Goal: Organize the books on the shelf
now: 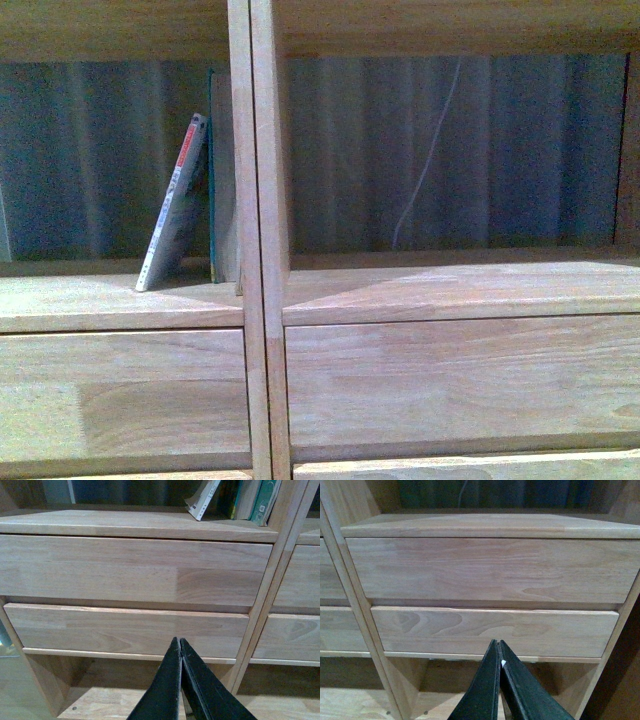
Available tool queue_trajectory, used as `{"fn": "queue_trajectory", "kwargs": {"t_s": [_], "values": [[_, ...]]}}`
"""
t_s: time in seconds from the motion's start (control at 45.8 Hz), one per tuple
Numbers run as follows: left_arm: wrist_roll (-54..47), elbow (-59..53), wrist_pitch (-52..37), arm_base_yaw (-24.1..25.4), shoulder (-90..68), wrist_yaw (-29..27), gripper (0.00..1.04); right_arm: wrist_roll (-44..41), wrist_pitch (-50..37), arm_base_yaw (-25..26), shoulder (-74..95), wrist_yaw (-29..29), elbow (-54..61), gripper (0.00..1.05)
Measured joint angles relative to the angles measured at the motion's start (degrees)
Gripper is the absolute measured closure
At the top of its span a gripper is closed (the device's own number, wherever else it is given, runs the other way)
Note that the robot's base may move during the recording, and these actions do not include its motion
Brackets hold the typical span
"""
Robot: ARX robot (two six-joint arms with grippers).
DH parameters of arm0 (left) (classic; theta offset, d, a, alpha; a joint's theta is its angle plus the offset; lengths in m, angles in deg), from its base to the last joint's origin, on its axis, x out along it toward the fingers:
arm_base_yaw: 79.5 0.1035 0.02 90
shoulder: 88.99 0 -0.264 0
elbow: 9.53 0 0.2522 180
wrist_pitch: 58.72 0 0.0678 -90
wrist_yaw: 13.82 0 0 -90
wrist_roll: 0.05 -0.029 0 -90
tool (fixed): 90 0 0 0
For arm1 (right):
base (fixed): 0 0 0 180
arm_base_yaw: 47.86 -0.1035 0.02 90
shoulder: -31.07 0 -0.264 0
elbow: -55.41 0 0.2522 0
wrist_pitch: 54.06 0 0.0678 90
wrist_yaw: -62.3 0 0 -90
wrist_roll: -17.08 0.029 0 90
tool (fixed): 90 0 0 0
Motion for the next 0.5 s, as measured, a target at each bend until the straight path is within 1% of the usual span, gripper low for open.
{"fn": "queue_trajectory", "kwargs": {"t_s": [0.502], "values": [[0.00,-3.41,-0.44,0.02,3.23,0.11,1.02,0.00,0.00,0.00,0.00,0.00,0.00,1.02]]}}
